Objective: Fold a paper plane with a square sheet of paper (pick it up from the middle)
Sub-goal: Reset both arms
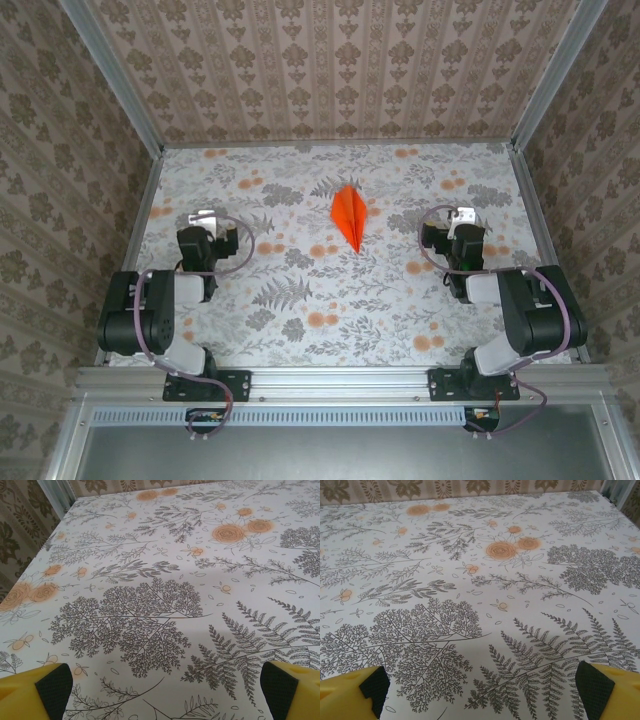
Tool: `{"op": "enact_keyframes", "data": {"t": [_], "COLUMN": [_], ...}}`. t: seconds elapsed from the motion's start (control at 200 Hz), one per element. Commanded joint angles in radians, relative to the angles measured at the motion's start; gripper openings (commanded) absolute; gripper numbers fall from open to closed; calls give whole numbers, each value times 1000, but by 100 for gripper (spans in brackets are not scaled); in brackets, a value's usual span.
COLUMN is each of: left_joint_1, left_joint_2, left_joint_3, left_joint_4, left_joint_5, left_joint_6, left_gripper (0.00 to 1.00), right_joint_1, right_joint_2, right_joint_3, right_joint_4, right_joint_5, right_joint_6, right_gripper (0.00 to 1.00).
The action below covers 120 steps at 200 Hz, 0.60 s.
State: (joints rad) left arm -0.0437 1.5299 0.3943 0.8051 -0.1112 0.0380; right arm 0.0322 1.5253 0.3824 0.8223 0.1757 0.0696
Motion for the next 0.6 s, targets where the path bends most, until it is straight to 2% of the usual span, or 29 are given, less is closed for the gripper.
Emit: {"op": "enact_keyframes", "data": {"t": [0.0,0.595], "left_joint_1": [8,7], "left_joint_2": [3,7], "left_joint_3": [9,14], "left_joint_4": [48,42], "left_joint_5": [9,47], "left_joint_6": [0,17], "left_gripper": [100,100], "right_joint_1": [-4,-5], "right_joint_2": [6,3], "right_joint_3": [16,14], "right_joint_4": [50,53], "right_joint_5": [-29,-31], "right_joint_6": [-18,-19], "right_gripper": [100,100]}}
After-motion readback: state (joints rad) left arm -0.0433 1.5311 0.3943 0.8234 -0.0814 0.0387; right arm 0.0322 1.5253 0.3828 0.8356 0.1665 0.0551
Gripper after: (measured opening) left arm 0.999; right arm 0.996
